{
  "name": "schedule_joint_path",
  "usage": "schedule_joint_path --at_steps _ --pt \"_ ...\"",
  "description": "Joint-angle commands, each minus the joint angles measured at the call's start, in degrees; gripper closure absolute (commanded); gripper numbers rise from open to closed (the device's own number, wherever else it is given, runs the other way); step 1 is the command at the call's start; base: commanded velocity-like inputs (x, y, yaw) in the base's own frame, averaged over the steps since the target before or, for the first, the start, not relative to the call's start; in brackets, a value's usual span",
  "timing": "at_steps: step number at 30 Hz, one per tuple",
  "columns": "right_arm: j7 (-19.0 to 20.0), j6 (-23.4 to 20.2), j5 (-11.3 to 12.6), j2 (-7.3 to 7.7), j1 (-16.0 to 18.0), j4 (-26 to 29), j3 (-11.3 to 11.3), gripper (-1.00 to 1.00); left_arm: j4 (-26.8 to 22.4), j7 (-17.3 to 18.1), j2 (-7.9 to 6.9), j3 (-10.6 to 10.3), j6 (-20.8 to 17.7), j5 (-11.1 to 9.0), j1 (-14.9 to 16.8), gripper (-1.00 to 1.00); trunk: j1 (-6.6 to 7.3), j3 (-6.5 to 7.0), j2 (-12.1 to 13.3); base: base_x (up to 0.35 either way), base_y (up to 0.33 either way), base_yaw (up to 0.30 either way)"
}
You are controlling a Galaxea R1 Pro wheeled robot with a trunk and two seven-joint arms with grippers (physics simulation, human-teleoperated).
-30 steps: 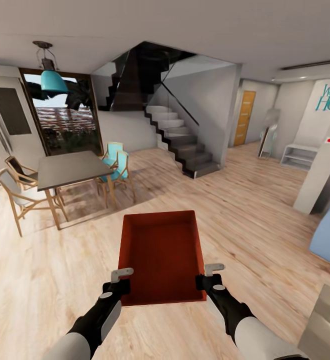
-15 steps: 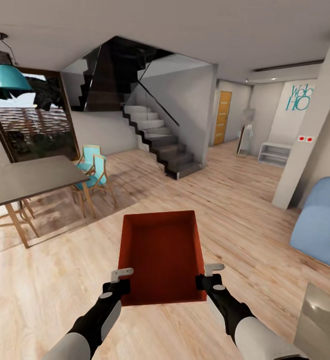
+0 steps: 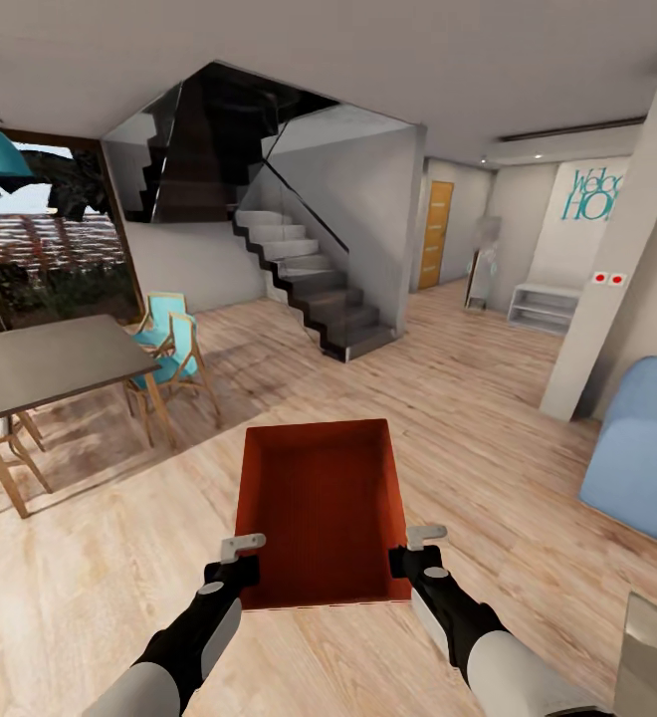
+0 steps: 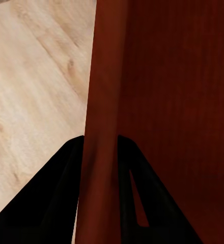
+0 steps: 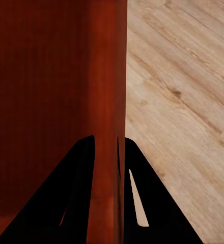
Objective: Move the two storage containers from the living room to the garage. In the garage, place one container on the floor and stack the other container on top of it (either order is fine).
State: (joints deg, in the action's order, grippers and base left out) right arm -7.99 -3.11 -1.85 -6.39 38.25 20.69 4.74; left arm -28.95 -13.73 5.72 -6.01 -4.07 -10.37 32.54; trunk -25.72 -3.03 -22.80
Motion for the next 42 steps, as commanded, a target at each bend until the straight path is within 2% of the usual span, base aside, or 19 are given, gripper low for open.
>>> schedule_joint_path --at_steps 1,19,42 --pt "-0.45 -0.32 0.36 -1.6 -0.01 -0.03 0.27 1.0 -4.98 -1.56 -0.01 0.64 -0.41 -1.32 0.06 1.0 -0.07 -0.13 -0.13 0.323 0.0 0.0" --pt "-0.45 -0.34 0.36 -1.6 -0.01 0.03 0.21 1.0 -4.98 -1.56 -0.01 0.62 -0.41 -1.32 0.06 1.0 -0.07 -0.13 -0.13 0.323 0.0 -0.012" --pt "-0.51 -0.31 0.41 -1.6 -0.01 0.04 0.18 1.0 -4.98 -1.56 -0.01 0.56 -0.41 -1.32 0.06 1.0 -0.07 -0.13 -0.13 0.323 0.0 -0.276"
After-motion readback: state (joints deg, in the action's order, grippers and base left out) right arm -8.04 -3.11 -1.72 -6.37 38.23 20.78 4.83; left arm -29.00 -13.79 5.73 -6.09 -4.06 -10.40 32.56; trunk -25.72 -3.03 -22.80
